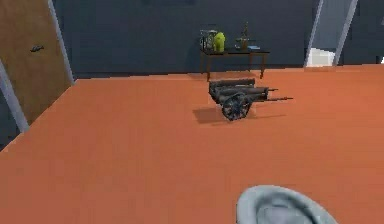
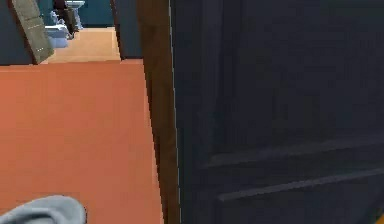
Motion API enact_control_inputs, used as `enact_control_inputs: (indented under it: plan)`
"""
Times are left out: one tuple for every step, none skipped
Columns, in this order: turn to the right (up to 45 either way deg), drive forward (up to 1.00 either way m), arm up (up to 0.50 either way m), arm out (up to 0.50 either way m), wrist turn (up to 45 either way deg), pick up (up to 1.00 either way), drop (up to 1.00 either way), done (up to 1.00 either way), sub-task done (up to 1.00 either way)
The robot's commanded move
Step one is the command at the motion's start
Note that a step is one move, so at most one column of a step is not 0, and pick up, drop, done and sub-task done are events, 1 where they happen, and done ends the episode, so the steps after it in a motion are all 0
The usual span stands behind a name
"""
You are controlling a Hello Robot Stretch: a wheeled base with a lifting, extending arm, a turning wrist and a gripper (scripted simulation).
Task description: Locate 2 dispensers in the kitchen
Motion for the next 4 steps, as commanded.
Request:
enact_control_inputs:
  plan:
    - [0.0, 1.0, 0.0, 0.0, 0.0, 0.0, 0.0, 0.0, 0.0]
    - [-3.0, 0.0, 0.0, 0.0, 0.0, 0.0, 0.0, 0.0, 0.0]
    - [0.0, 1.0, 0.0, 0.0, 0.0, 0.0, 0.0, 0.0, 0.0]
    - [0.0, 1.0, 0.0, 0.0, 0.0, 0.0, 0.0, 0.0, 0.0]
